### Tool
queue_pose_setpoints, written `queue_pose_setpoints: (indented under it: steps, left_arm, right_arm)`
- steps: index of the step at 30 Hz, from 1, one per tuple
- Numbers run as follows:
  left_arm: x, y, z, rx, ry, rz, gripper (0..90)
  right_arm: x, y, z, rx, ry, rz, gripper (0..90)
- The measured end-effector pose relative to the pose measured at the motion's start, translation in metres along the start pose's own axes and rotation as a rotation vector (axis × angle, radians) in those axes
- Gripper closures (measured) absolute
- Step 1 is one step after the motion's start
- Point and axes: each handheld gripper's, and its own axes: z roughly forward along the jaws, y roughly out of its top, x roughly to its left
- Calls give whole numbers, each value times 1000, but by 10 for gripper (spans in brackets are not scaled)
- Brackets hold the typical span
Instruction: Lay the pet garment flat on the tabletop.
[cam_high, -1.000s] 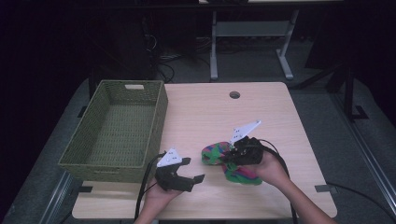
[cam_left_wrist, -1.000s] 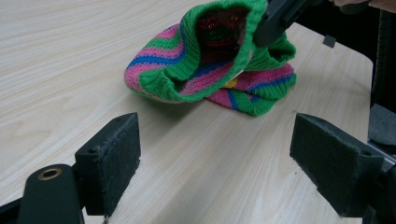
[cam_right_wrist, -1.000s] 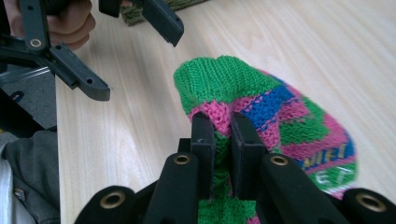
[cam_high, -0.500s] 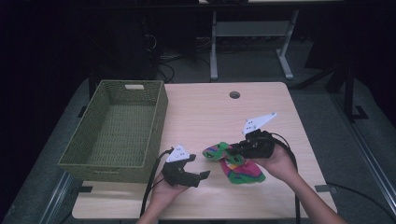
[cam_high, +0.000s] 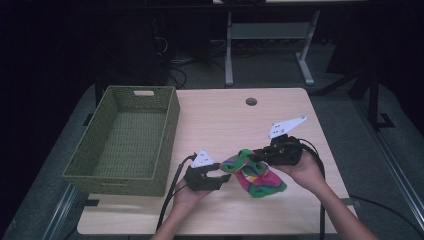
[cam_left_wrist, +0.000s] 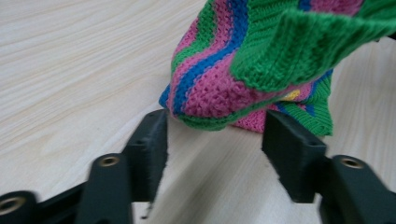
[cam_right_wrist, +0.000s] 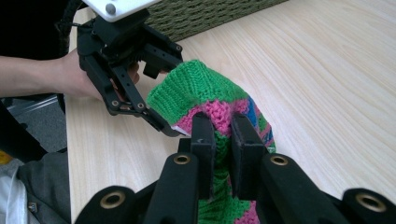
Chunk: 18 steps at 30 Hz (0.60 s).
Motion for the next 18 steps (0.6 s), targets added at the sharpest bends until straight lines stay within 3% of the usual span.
queue_pose_setpoints:
  steps: [5,8,13,18]
  left_arm:
    - [1,5,-1,-24,-20,2,697]
    - [0,11,-4,-31,-28,16,778]
    - [0,22,-11,-25,-25,59,806]
    - [1,31,-19,-25,-30,63,813]
  right_arm:
    - [-4,-3,-2,4,-8,6,811]
    - [-7,-6,-5,4,-18,12,811]
    - [-8,-12,-9,7,-34,16,811]
    - [-11,-19,-12,12,-52,18,810]
